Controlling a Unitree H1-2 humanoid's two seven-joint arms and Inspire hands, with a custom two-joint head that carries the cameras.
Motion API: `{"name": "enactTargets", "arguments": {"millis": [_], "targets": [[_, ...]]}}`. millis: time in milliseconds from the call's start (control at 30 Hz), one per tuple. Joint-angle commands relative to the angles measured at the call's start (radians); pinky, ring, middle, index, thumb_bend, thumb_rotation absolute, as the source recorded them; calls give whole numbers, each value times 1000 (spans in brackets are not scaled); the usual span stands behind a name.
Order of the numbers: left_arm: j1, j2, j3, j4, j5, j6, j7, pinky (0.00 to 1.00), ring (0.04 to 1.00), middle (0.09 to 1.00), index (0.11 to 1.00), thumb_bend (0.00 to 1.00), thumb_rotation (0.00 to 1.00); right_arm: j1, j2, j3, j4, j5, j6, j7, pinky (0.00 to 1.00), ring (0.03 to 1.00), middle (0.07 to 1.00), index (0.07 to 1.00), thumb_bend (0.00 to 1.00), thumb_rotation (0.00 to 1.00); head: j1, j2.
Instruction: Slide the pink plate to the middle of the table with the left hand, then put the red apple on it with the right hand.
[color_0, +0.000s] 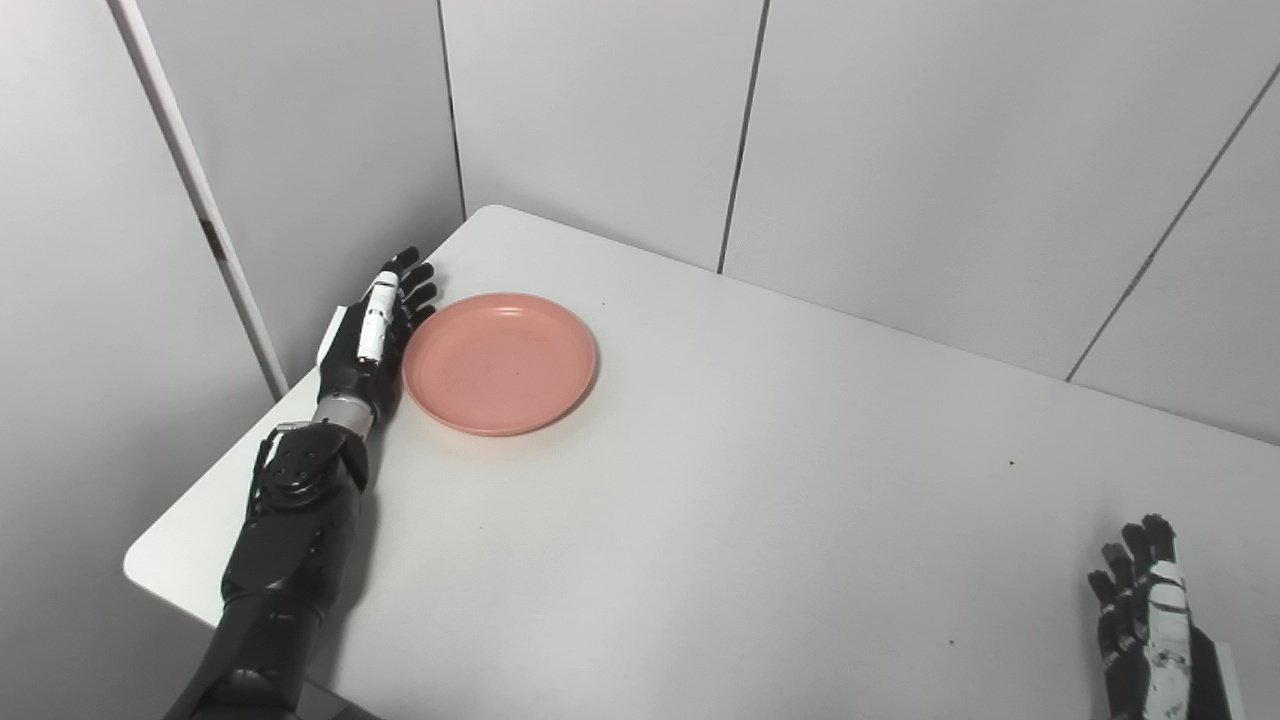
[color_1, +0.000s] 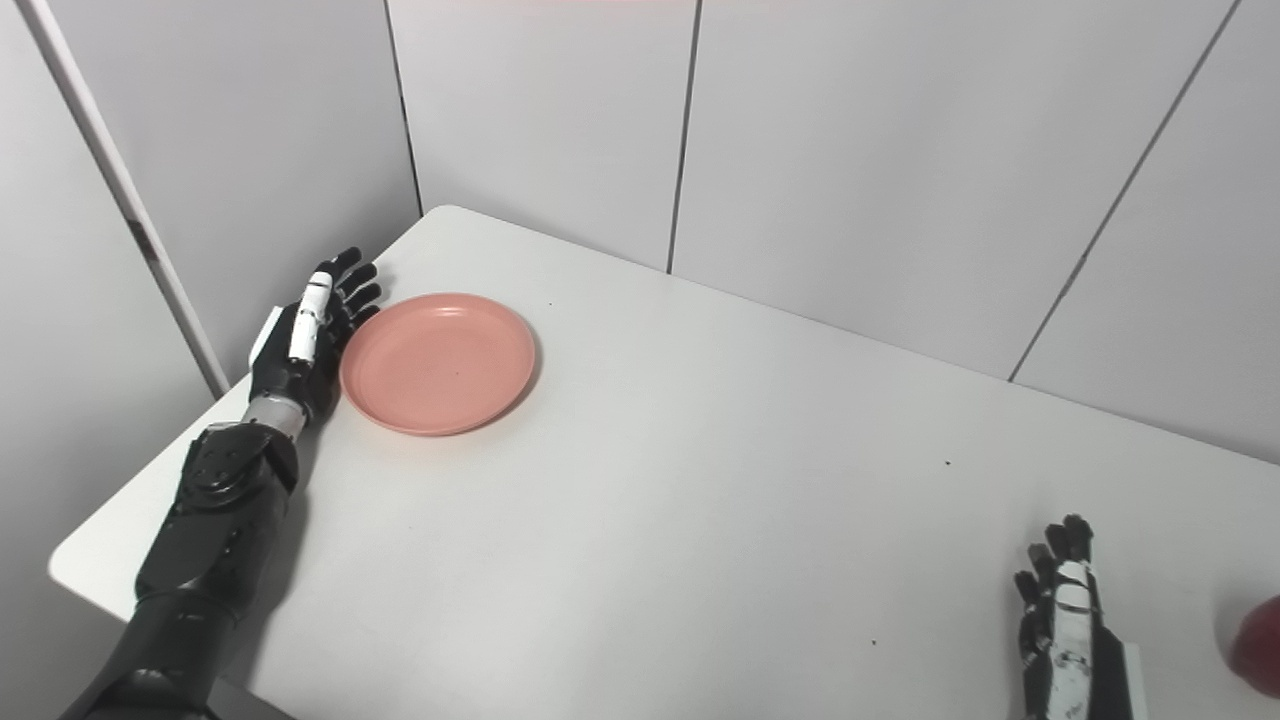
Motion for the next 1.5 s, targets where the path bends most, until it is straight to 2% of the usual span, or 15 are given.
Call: {"name": "enactTargets", "arguments": {"millis": [0, 300, 533, 800, 1033, 1133, 1233, 1467], "targets": [[-21, 0, -14, 7, -10, 14, -23, 910, 914, 909, 893, 350, 1000, -21, 0, -3, -37, -2, -4, 0, 1000, 1000, 1000, 1000, 66, 1000, -1, 1], [-31, -18, -32, -3, -31, 29, -40, 894, 901, 902, 881, 354, 1000, -21, 6, -5, -48, 3, 11, -6, 1000, 1000, 1000, 1000, 61, 1000, -2, 2], [-31, -37, -47, -30, -18, 54, -25, 869, 882, 883, 869, 348, 1000, -19, 5, 0, -47, 1, 1, -3, 1000, 1000, 1000, 1000, 62, 1000, -8, 9], [-24, -48, -70, -67, -10, 82, -27, 885, 901, 905, 885, 346, 1000, -18, 9, 4, -61, -9, 19, -13, 1000, 1000, 1000, 1000, 74, 1000, -19, 13], [-22, -82, -81, -127, -11, 144, -2, 885, 883, 880, 859, 310, 1000, -15, 13, 6, -75, -9, 35, -11, 1000, 1000, 1000, 1000, 79, 1000, -23, 16], [-20, -93, -95, -152, -5, 168, -3, 907, 904, 896, 873, 292, 1000, -16, 13, 5, -69, -11, 21, -6, 1000, 1000, 1000, 1000, 81, 1000, -26, 20], [-20, -97, -116, -150, 9, 163, -14, 924, 915, 905, 880, 313, 1000, -15, 20, 4, -70, -14, 23, -12, 1000, 1000, 1000, 1000, 81, 1000, -36, 24], [-19, -119, -138, -170, 21, 185, 2, 912, 914, 906, 877, 290, 1000, -13, 14, 6, -50, -23, 3, -3, 1000, 1000, 1000, 1000, 113, 1000, -45, 30]]}}
